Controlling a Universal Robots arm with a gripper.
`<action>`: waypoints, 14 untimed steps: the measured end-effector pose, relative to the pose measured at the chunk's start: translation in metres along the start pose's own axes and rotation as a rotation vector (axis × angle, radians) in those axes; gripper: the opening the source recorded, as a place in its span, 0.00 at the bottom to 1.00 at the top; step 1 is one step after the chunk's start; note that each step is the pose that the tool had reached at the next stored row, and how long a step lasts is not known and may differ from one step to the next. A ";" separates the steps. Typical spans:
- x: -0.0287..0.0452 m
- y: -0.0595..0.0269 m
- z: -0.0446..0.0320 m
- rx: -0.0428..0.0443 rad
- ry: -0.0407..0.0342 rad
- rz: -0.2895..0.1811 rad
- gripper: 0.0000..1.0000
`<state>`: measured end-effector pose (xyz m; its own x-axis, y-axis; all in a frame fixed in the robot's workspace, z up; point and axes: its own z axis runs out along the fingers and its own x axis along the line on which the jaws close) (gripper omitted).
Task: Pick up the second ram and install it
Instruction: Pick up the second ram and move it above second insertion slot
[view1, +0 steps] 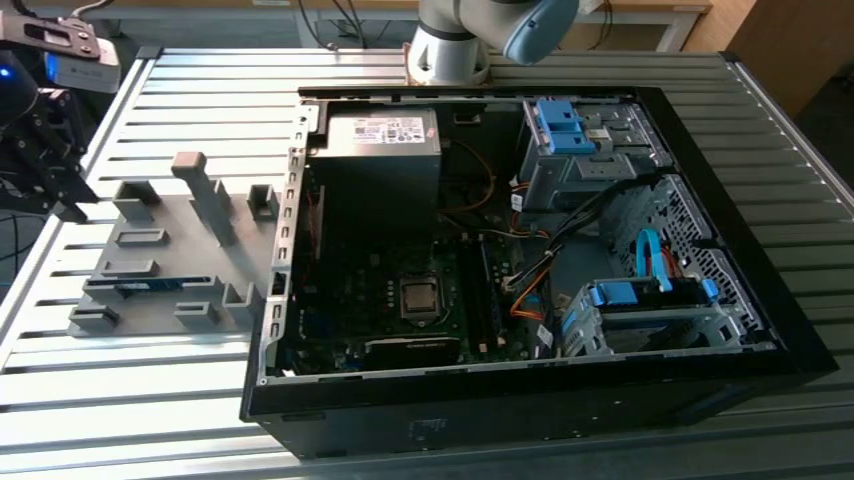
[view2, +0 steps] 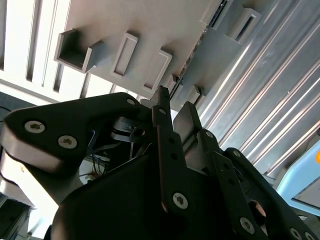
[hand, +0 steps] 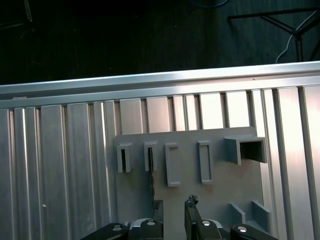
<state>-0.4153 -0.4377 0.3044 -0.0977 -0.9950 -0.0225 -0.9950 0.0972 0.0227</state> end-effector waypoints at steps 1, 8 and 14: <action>0.0002 0.0000 0.0012 0.0000 0.0000 0.000 0.31; 0.0012 -0.0004 0.0088 0.0000 0.0000 0.000 0.31; 0.0028 -0.0005 0.0154 0.0000 0.0000 0.000 0.31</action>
<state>-0.4153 -0.4402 0.2889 -0.0978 -0.9950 -0.0226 -0.9950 0.0973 0.0227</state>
